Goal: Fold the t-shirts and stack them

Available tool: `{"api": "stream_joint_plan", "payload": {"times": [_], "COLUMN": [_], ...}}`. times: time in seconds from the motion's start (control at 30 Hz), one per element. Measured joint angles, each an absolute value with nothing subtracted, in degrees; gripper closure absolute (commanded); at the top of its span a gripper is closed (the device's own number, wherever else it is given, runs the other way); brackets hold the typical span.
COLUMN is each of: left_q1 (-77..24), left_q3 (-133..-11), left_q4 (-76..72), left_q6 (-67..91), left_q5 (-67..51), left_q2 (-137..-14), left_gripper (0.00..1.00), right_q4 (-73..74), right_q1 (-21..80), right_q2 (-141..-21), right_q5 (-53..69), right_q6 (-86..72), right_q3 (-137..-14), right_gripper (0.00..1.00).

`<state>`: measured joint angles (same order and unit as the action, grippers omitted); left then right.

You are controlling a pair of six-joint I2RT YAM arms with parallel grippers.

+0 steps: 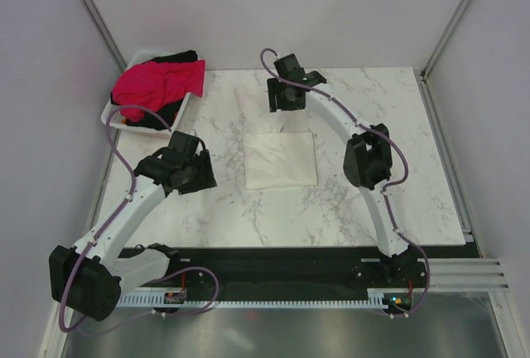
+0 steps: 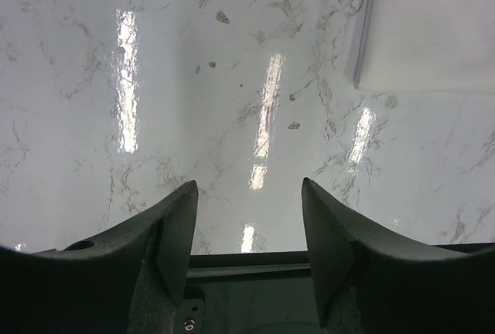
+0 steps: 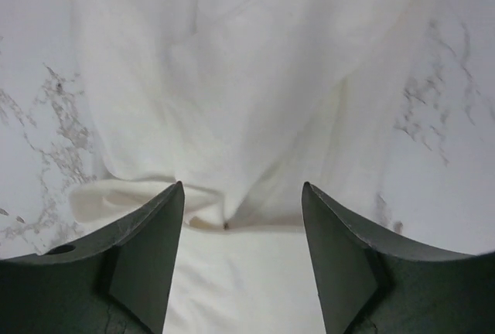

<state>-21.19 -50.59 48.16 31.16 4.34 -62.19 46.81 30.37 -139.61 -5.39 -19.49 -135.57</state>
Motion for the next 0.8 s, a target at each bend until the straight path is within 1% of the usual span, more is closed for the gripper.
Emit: {"api": "stream_joint_plan", "payload": {"times": [0.07,0.1,0.2,0.3,0.4,0.47,0.5,0.6,0.7,0.8], "left_q1": [-21.2,-21.1,-21.1,-21.1,-21.5,-21.8,-22.0,-22.2,-22.3,-22.3], "left_q3": [-50.5,-50.2,-48.1,-46.1,-45.0,-44.5,-44.4,-43.8,-42.7,-41.3], "left_q4": [47.4,46.4,42.2,38.1,33.2,29.5,27.8,23.4,19.2,15.4], "left_q6": [31.2,31.3,32.3,33.9,35.7,36.8,37.4,38.8,40.1,41.4], "left_q5": [3.4,2.2,-2.0,-5.5,-8.8,-11.0,-11.9,-13.6,-14.2,-14.8], "left_q2": [-62.2,-62.1,-62.1,-63.5,-67.5,-71.2,-73.2,-78.0,-81.4,-83.9], "left_gripper": [0.24,0.21,0.20,0.20,0.22,0.23,0.26,0.28,0.30,0.34], "right_q4": [44.9,43.4,38.9,34.1,30.7,27.2,26.1,22.1,18.5,13.8], "right_q1": [29.5,29.0,27.7,26.0,24.1,23.0,22.9,22.7,22.3,21.5], "right_q2": [-134.2,-130.4,-116.4,-102.7,-93.6,-90.2,-89.4,-88.8,-88.8,-88.9], "right_q5": [-6.1,-6.4,-5.7,-2.1,2.8,6.0,7.4,11.5,15.2,17.1], "right_q6": [-19.6,-19.7,-21.0,-23.0,-24.7,-25.9,-26.5,-28.4,-30.2,-31.0], "right_q3": [-128.3,-122.4,-102.1,-83.4,-70.2,-62.4,-59.1,-51.2,-46.1,-44.8], "right_gripper": [0.29,0.28,0.22,0.18,0.17,0.19,0.19,0.21,0.24,0.28]}}
